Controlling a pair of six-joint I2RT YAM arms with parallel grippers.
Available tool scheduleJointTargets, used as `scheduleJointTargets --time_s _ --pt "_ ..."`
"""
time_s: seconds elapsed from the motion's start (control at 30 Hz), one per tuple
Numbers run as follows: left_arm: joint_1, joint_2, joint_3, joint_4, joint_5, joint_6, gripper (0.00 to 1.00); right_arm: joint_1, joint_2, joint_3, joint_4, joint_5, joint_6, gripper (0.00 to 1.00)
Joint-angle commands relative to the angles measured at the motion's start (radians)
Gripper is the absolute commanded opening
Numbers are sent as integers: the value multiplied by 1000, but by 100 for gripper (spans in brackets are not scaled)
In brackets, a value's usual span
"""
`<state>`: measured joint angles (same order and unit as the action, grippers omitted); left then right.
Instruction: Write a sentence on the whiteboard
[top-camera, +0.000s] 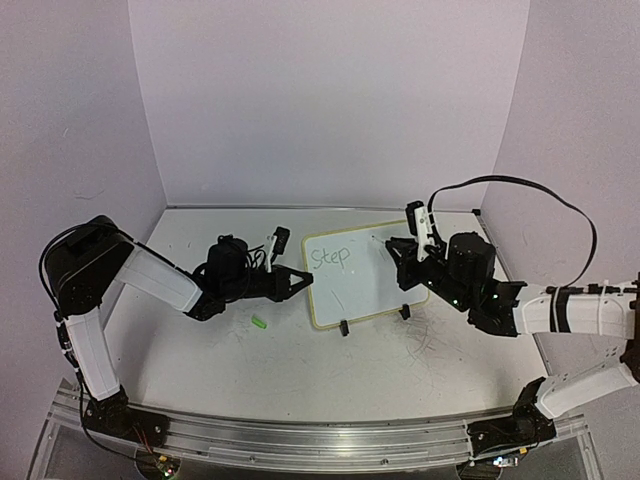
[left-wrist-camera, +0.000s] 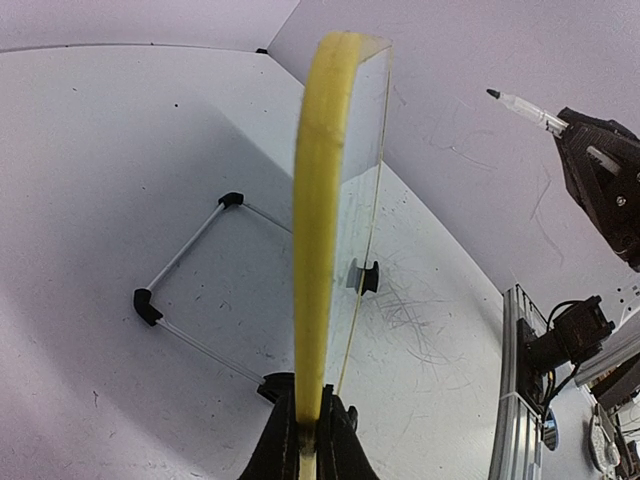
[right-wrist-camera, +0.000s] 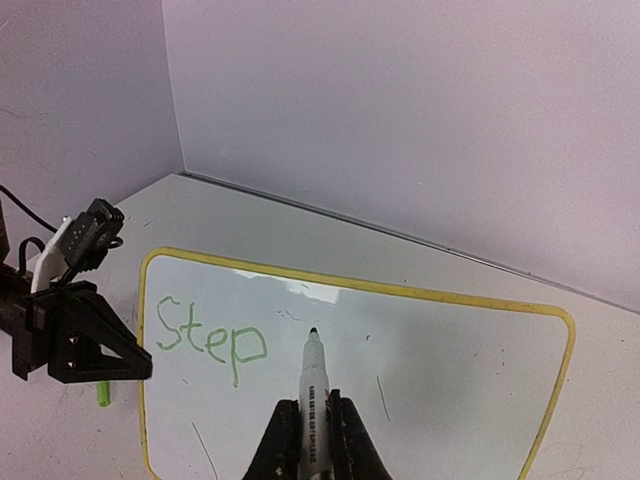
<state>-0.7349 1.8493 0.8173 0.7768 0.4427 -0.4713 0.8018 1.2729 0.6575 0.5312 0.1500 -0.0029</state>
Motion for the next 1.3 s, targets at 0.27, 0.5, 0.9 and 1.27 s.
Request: scheduleJointTargets --time_s 0.27,0.5,0.9,1.27 --pt "-3 -18 36 -48 -42 -3 0 8 68 29 23 -8 -5 0" --pt "-3 -30 22 -48 -78 -4 0 10 122 108 -15 -3 -5 0" --pt "-3 -27 27 -47 -86 -13 0 11 97 42 16 27 41 0" --pt "-3 -25 29 -48 -88 -13 0 10 74 6 30 68 63 0"
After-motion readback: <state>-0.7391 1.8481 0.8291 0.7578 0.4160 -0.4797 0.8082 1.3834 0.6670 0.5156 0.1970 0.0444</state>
